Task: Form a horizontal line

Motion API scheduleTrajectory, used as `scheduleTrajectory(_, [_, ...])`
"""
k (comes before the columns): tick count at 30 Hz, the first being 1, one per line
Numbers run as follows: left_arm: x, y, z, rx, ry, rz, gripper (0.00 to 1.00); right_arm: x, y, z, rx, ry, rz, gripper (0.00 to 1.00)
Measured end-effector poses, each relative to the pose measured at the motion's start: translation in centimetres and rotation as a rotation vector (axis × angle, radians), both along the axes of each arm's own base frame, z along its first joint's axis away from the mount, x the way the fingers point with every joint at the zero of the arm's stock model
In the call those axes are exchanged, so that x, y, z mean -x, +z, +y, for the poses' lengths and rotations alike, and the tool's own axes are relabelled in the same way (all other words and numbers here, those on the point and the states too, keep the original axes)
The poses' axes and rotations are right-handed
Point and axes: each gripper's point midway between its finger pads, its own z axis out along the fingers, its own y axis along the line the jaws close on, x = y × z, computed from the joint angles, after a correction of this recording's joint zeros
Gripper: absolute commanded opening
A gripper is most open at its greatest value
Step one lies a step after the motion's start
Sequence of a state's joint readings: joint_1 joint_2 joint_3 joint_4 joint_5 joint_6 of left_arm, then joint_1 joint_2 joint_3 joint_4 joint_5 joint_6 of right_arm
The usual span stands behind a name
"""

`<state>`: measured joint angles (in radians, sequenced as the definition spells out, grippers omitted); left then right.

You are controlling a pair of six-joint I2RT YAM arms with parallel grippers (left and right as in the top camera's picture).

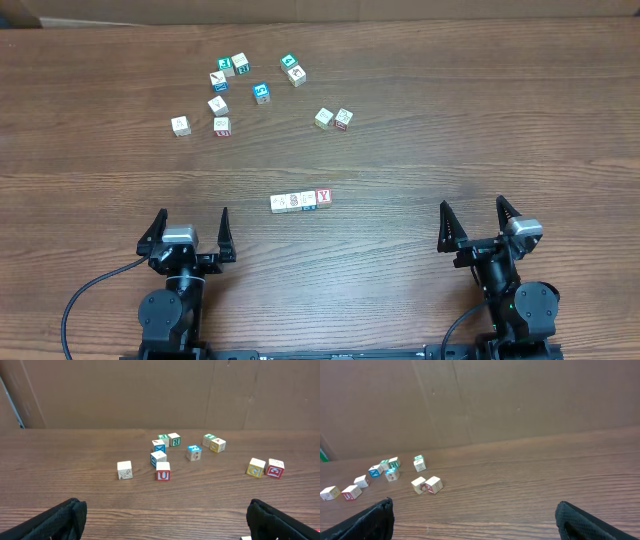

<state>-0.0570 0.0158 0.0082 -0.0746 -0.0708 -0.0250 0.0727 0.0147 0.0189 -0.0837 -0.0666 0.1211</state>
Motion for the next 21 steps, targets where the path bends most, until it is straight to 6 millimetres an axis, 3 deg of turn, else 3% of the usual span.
scheduleTrajectory(21, [0.00,-0.01,0.00,0.000,0.000,0.000,0.99,-0.01,0.02,-0.06,0.038,-0.003,-0.007,1.00])
